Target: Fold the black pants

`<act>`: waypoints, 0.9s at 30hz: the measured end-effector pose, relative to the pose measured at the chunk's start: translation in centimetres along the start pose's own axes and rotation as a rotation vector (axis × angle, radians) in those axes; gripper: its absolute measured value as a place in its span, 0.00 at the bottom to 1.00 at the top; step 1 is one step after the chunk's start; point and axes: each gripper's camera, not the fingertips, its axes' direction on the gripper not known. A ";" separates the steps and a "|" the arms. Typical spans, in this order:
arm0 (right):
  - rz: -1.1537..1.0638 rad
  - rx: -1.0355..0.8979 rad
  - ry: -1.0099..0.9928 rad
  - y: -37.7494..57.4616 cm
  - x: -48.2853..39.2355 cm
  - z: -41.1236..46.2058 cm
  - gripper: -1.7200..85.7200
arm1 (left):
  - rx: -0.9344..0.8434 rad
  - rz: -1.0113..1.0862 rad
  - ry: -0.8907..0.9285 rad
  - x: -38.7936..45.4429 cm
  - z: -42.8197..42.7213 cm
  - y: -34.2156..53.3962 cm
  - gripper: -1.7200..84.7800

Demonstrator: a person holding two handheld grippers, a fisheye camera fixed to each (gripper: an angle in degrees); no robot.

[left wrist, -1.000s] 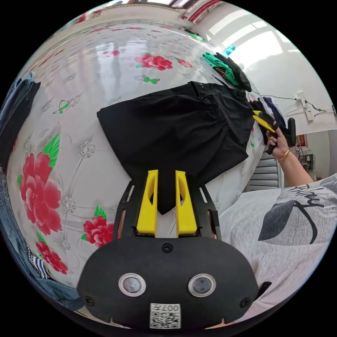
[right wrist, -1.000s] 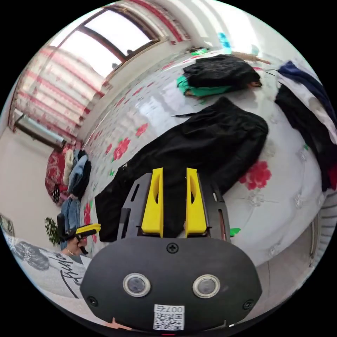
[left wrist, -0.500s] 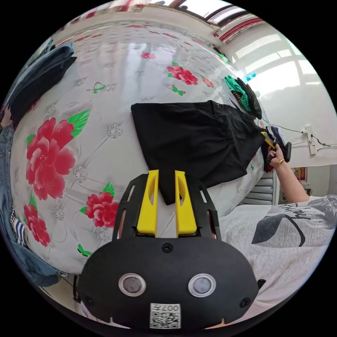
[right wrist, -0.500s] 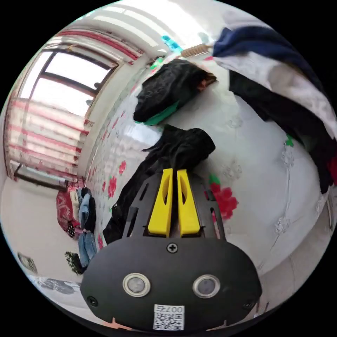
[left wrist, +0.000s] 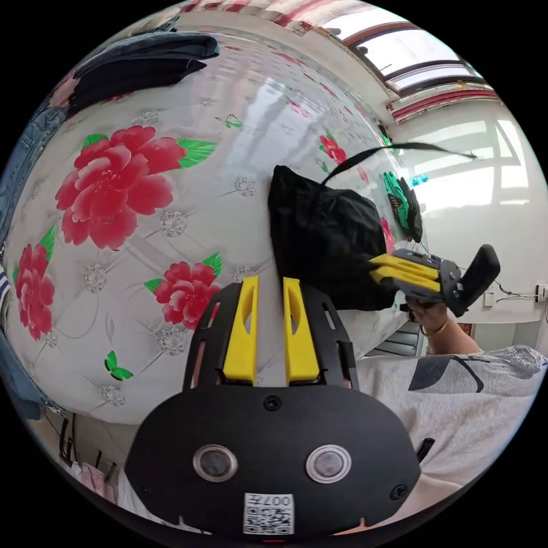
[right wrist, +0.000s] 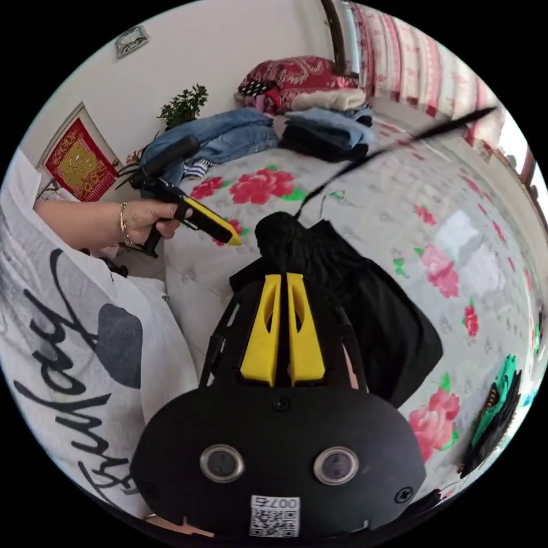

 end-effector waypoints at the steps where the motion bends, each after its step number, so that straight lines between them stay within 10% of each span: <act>1: 0.018 -0.086 -0.092 -0.4 0.1 2.7 0.02 | -0.003 -0.001 0.005 -0.3 -0.1 0.0 0.10; 16: 0.959 0.364 -0.258 20.8 14.7 -7.7 0.09 | -0.156 0.148 0.288 -4.0 -0.8 -6.0 0.20; 27: 0.671 -0.064 0.096 18.9 7.2 -3.2 0.03 | -0.285 0.162 0.205 -4.4 -0.3 -9.0 0.15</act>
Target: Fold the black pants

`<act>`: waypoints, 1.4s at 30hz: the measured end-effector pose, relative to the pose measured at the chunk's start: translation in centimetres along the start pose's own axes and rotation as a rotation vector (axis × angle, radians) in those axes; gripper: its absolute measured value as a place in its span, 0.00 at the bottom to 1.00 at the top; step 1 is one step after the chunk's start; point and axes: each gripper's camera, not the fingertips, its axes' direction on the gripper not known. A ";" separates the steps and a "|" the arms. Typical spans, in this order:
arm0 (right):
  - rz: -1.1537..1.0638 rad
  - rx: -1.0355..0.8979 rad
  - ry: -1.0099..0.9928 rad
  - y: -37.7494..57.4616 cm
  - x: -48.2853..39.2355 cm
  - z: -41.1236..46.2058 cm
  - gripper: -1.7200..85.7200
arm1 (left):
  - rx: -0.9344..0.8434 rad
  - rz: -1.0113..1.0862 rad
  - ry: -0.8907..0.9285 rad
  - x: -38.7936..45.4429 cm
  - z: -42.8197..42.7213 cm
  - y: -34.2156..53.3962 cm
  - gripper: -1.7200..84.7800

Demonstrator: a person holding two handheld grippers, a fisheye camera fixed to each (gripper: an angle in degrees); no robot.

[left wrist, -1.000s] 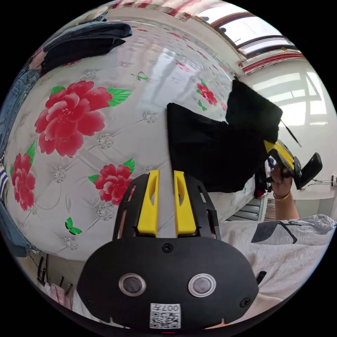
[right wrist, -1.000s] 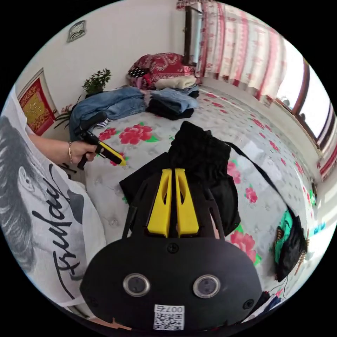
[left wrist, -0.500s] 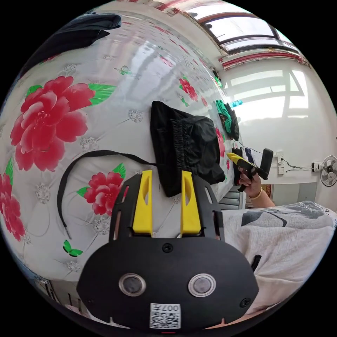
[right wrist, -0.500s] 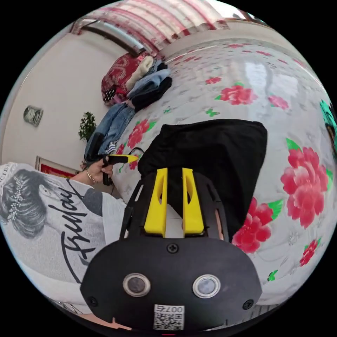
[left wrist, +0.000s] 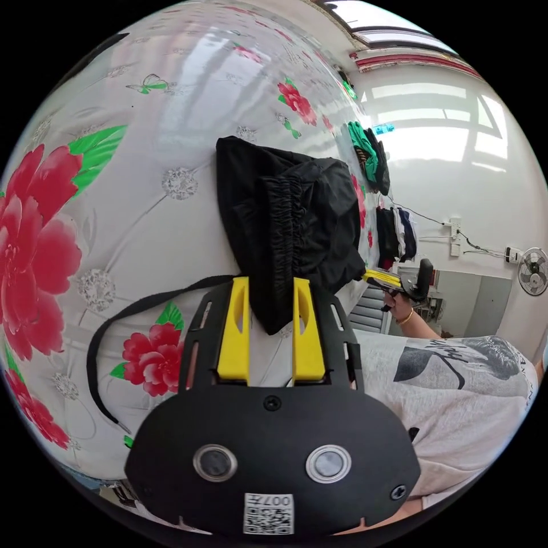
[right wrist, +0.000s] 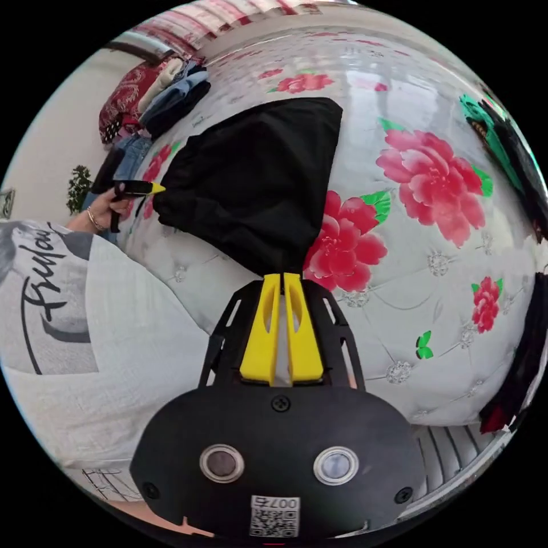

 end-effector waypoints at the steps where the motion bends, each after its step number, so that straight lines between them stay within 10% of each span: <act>1: -0.031 0.019 0.086 0.4 -1.0 -0.7 0.03 | 0.000 -0.004 0.001 0.0 -0.1 0.0 0.14; 8: -0.099 -0.080 0.147 3.4 -1.9 1.9 0.02 | 0.012 -0.009 0.011 0.0 -0.7 0.4 0.15; 22: 0.461 0.323 -0.604 3.9 18.5 -1.2 0.12 | 0.126 -0.029 0.101 0.3 -3.7 0.4 0.22; 42: 0.213 0.162 -0.722 -5.4 18.6 0.2 0.02 | 0.152 -0.034 0.039 8.3 0.5 2.4 0.09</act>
